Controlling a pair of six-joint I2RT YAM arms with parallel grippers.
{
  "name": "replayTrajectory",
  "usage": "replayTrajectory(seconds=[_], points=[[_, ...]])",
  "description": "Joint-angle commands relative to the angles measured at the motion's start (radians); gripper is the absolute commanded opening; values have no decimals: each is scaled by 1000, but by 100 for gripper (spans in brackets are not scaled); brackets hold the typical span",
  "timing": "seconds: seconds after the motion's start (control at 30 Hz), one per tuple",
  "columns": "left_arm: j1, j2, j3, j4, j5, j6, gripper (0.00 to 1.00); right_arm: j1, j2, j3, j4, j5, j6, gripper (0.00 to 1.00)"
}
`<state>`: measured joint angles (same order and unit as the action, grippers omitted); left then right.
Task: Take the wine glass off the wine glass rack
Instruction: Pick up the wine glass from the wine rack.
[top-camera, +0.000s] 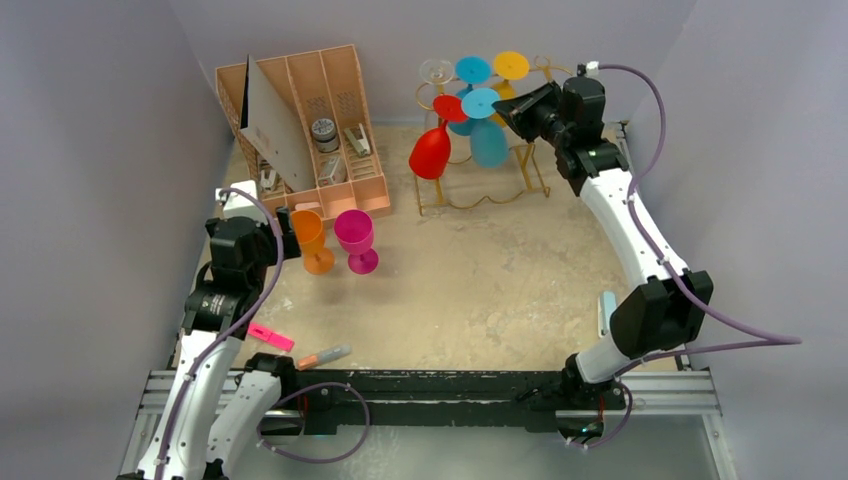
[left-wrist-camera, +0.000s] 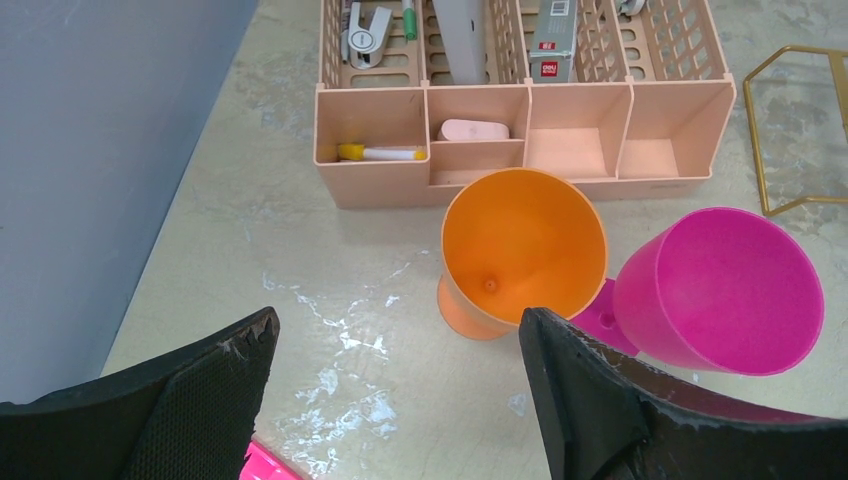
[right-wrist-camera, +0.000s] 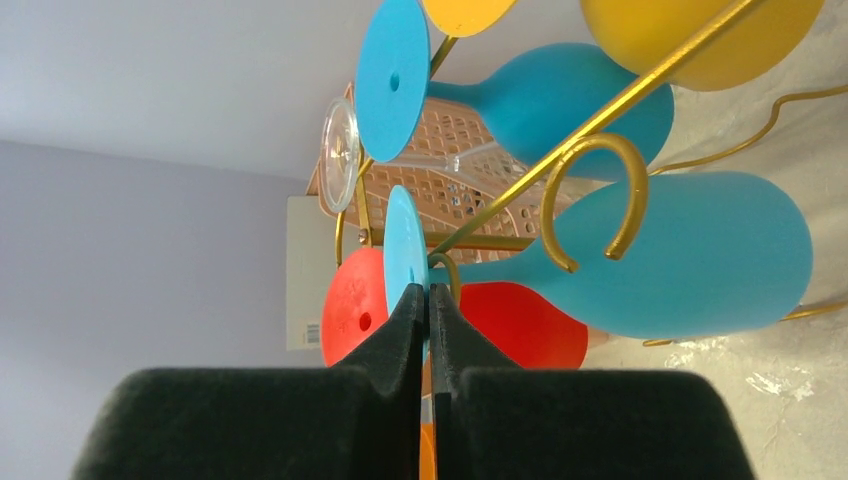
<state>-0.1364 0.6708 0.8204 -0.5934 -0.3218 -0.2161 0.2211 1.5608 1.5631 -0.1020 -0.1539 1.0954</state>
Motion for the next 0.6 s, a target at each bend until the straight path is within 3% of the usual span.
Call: replayTrajectory(seconds=[0.0,0.57], points=[[8,-43,9,4,-13,15,89,-1,-54,-29,53,17,27,0],[8,-15,7,18,6,27,90,-8,-172,-122,64,8,44,0]])
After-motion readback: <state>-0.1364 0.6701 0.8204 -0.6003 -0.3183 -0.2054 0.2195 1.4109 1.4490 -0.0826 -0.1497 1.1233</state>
